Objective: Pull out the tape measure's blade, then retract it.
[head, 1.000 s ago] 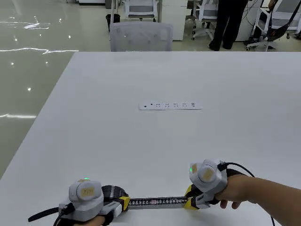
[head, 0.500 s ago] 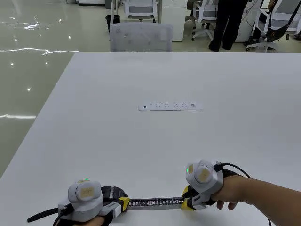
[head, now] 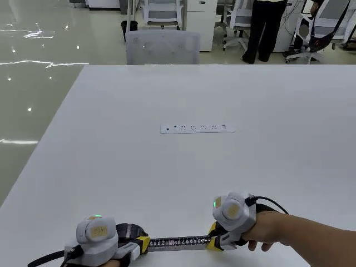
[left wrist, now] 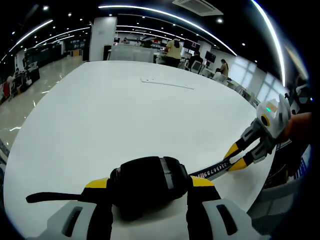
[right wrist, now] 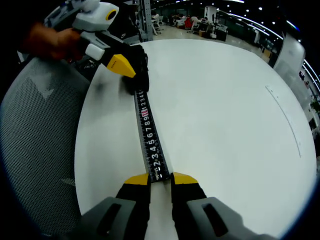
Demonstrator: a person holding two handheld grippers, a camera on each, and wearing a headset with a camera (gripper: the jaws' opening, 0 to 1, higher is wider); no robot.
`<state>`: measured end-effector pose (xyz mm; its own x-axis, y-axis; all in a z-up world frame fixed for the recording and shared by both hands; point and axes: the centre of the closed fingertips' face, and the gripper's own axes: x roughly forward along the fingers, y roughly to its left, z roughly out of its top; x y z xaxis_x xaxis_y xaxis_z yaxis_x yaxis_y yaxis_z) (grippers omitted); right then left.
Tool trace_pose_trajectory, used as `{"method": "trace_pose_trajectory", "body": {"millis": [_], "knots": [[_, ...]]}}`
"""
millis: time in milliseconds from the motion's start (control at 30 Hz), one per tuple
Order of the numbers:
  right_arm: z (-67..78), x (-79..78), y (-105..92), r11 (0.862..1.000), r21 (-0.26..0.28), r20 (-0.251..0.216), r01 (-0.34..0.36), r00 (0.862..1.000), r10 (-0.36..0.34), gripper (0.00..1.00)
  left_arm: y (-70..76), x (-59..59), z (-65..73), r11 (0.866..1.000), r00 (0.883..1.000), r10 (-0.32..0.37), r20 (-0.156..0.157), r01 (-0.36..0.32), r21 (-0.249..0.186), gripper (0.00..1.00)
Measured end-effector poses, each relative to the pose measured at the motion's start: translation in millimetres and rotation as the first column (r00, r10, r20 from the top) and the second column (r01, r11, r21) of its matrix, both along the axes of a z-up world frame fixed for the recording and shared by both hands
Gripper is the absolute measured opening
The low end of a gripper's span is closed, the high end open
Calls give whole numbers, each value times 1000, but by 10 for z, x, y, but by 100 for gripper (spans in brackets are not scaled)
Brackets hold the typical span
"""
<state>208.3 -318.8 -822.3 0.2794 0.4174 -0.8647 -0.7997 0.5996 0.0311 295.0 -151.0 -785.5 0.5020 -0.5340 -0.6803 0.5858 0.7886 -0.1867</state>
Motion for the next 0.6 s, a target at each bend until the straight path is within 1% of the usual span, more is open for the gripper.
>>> {"method": "trace_pose_trajectory", "body": {"millis": [200,333,600], "knots": [[10,15,49,1000,-3,0,-10,1000,10,14,-1,0,0,1000,1000,-3,0,3,1,56],[5,27,67,1000,-1,0,-3,1000,3,14,1,1,-2,1000,1000,-3,-1,3,0,56],[0,51,136,1000,4,16,-11,1000,11,14,4,0,-3,1000,1000,-4,-4,4,-2,56]]}}
